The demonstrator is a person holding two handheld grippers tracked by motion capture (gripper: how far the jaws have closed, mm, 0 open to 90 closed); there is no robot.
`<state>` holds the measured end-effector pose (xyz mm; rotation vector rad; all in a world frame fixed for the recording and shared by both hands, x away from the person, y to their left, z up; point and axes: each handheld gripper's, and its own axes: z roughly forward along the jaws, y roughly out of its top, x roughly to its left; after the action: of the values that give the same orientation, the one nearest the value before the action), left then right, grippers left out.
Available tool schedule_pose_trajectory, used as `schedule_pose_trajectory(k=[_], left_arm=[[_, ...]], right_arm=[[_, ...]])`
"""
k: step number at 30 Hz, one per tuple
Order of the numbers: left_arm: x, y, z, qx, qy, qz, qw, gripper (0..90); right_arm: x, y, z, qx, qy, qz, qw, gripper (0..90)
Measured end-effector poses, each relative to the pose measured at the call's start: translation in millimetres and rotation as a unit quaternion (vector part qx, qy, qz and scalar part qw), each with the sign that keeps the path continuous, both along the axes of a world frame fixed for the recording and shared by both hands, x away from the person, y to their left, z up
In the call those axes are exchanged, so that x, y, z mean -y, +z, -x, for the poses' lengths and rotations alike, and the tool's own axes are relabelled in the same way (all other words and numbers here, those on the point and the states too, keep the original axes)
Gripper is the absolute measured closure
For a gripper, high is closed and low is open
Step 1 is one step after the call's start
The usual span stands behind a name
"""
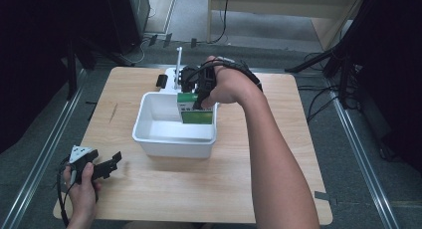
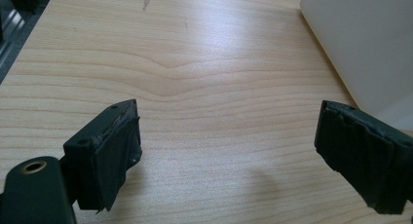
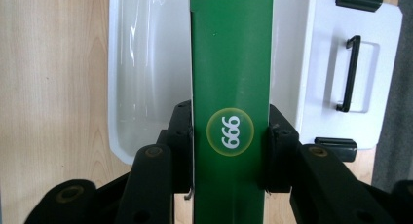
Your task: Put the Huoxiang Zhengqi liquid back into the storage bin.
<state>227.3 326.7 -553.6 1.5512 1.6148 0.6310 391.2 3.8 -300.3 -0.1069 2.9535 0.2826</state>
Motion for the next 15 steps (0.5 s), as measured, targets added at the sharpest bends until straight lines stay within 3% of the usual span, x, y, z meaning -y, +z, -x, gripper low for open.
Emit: schedule_pose_trajectory(k=[15], left_arm=[[0.1,0.0,0.1,0.000,0.000,0.000,1.0000,10.4]], right_arm=[[2.4,-28.0,-7.0,-0.011,0.007,-0.004,0.9999,64.4]])
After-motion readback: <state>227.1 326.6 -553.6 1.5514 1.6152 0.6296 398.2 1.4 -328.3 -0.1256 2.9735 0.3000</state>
